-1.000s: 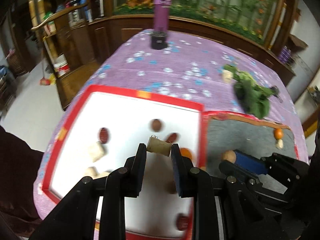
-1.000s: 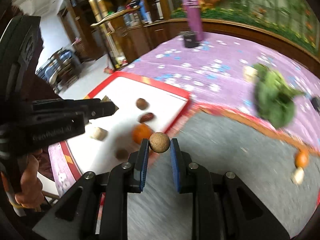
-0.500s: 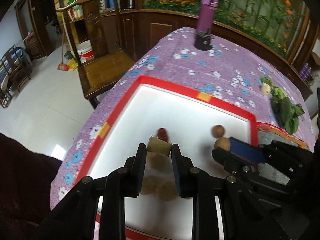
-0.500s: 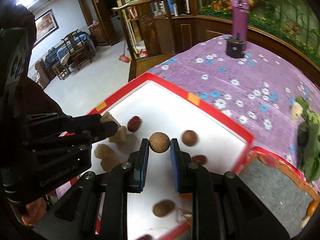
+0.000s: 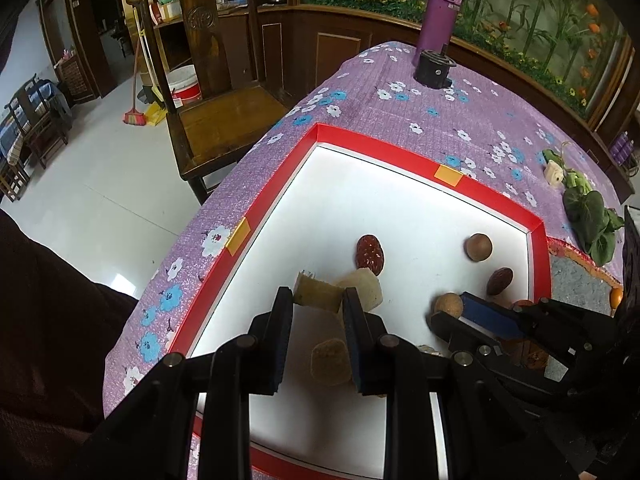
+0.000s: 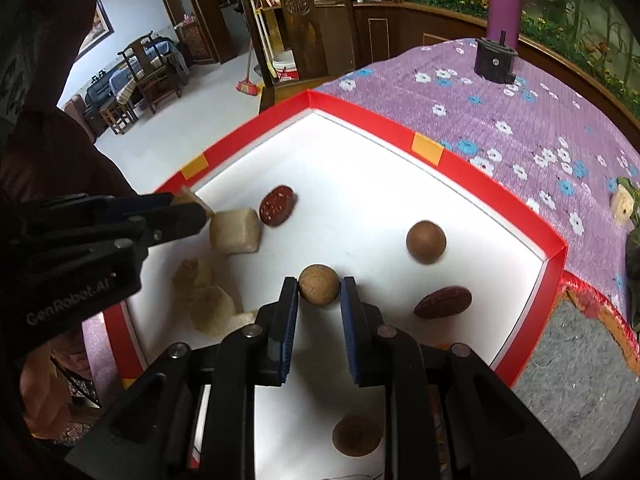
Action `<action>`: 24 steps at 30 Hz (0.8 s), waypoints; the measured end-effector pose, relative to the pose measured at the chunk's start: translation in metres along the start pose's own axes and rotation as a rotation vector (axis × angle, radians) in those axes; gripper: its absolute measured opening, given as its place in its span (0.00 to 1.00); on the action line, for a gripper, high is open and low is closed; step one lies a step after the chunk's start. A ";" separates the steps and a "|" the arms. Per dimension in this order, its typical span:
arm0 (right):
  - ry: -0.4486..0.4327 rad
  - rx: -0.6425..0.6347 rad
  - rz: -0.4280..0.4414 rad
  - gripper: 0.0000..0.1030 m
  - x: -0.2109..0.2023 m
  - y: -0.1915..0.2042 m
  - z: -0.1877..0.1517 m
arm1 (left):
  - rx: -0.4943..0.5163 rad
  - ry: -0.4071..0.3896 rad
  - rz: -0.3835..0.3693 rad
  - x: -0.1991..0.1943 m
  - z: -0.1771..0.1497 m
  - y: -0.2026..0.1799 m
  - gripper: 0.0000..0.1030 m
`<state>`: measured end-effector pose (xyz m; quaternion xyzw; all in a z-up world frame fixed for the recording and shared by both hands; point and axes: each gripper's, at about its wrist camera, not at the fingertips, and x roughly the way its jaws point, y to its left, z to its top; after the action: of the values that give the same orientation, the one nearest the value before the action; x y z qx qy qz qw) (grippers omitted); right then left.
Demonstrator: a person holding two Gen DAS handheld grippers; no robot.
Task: Organize fruits
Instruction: 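Open the left gripper over the tray while the right gripper releases the brown ball, then move both open tools back over the mat toward the mandarin and round cake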
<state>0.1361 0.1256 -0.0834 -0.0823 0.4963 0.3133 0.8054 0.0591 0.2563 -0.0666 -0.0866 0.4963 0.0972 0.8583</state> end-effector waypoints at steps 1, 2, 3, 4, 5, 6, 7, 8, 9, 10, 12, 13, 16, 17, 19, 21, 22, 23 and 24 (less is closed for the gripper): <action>-0.004 -0.002 -0.003 0.23 0.000 0.001 -0.001 | -0.001 0.002 0.000 0.000 0.000 0.000 0.24; -0.004 -0.004 -0.005 0.23 -0.001 0.001 -0.001 | -0.002 0.003 0.000 0.000 -0.001 0.000 0.24; -0.004 -0.004 -0.006 0.23 -0.001 0.002 -0.002 | -0.001 0.003 0.004 0.000 -0.002 0.000 0.24; -0.004 -0.002 -0.007 0.23 -0.001 0.002 -0.002 | 0.000 0.002 0.010 0.001 -0.002 0.000 0.24; -0.005 0.000 -0.011 0.23 -0.001 0.002 -0.002 | 0.002 0.000 0.018 0.000 -0.003 -0.001 0.24; -0.007 0.002 -0.014 0.23 -0.001 0.002 -0.003 | 0.002 -0.002 0.022 0.000 -0.004 -0.001 0.24; -0.007 0.004 -0.014 0.23 -0.002 0.002 -0.003 | 0.002 -0.004 0.026 -0.001 -0.004 -0.001 0.24; -0.006 0.007 -0.013 0.24 -0.002 0.001 -0.003 | 0.003 -0.008 0.029 -0.002 -0.004 -0.001 0.24; -0.005 0.012 -0.013 0.24 -0.003 0.000 -0.004 | 0.004 -0.012 0.029 -0.003 -0.004 -0.001 0.25; -0.007 0.018 -0.012 0.26 -0.005 0.000 -0.004 | 0.003 -0.015 0.028 -0.005 -0.004 -0.001 0.26; -0.019 0.022 -0.011 0.32 -0.009 -0.001 -0.005 | 0.005 -0.024 0.032 -0.009 -0.003 -0.002 0.36; -0.030 0.022 -0.010 0.36 -0.013 -0.001 -0.005 | 0.007 -0.034 0.036 -0.011 -0.002 -0.003 0.37; -0.060 0.026 -0.003 0.40 -0.024 0.000 -0.006 | 0.015 -0.057 0.041 -0.020 0.000 -0.007 0.42; -0.072 0.028 -0.001 0.40 -0.029 0.000 -0.005 | 0.018 -0.063 0.039 -0.022 0.001 -0.008 0.42; -0.097 0.035 -0.002 0.40 -0.039 -0.001 -0.006 | 0.026 -0.076 0.035 -0.028 0.003 -0.013 0.42; -0.126 0.050 0.003 0.40 -0.051 -0.005 -0.008 | 0.042 -0.090 0.027 -0.035 0.006 -0.022 0.42; -0.141 0.063 0.003 0.40 -0.058 -0.009 -0.011 | 0.048 -0.094 0.021 -0.037 0.007 -0.027 0.42; -0.150 0.073 0.001 0.40 -0.063 -0.011 -0.013 | 0.057 -0.099 0.015 -0.039 0.008 -0.033 0.42; -0.164 0.091 -0.004 0.40 -0.070 -0.017 -0.017 | 0.070 -0.104 0.010 -0.041 0.008 -0.040 0.42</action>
<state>0.1116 0.0753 -0.0352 -0.0209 0.4423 0.2943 0.8469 0.0560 0.2164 -0.0249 -0.0488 0.4545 0.0885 0.8850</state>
